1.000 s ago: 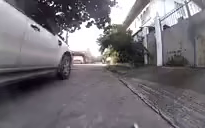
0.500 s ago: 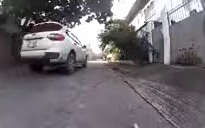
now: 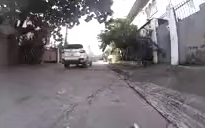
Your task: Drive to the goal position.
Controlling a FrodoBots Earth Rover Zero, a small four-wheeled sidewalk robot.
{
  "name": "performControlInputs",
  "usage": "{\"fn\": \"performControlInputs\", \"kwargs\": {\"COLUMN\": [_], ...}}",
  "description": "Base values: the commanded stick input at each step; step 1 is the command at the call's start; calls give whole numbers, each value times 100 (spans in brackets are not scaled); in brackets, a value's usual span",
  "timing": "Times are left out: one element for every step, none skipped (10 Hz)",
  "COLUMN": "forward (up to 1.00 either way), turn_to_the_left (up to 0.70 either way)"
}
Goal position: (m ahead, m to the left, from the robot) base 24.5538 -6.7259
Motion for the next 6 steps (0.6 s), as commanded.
{"fn": "performControlInputs", "kwargs": {"forward": [100,100,100,100,100,100], "turn_to_the_left": [0,0,0,0,0,0]}}
